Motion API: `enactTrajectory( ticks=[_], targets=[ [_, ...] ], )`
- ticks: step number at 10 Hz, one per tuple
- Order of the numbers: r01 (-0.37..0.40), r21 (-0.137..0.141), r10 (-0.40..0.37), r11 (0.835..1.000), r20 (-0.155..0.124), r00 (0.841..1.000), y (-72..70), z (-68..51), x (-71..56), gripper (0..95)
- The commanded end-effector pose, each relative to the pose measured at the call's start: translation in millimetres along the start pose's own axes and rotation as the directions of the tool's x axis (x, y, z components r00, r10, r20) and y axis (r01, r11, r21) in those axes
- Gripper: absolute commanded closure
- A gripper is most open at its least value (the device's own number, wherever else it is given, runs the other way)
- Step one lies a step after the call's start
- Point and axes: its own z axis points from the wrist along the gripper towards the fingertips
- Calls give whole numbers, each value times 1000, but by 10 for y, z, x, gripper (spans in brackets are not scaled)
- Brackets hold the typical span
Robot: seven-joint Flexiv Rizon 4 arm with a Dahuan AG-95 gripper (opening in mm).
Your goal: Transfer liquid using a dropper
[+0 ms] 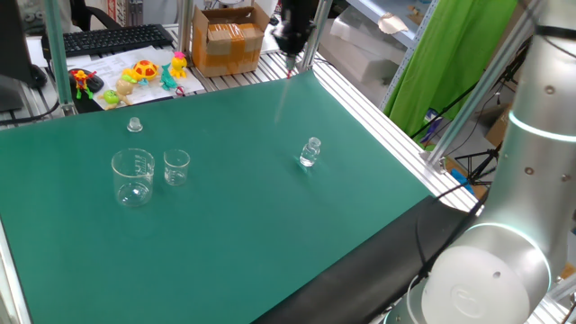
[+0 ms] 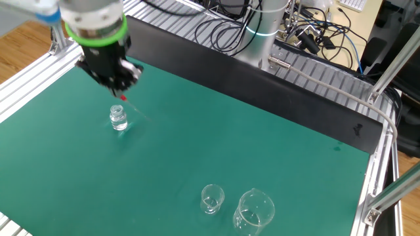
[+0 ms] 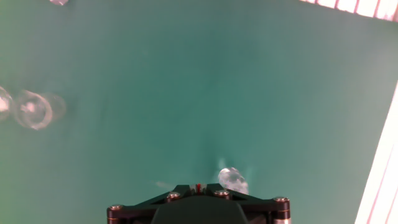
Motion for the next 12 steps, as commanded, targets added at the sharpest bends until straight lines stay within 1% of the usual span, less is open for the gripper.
enactTrajectory(
  ticks=[1, 3, 4, 5, 10, 12],
  targets=[
    [1, 1, -1, 1000, 17, 1000, -162, 41, 45, 950],
    [3, -20, -3, 1000, 18, 1000, -304, 118, 96, 950],
    [4, -24, -3, 1000, 17, 1000, -378, 164, 129, 950],
    [3, -21, -3, 1000, 16, 1000, -403, 180, 140, 950],
    [3, -21, -3, 1000, 20, 1000, -392, 184, 134, 950],
    [4, -27, -3, 1000, 32, 999, -392, 184, 134, 950]
  ],
)
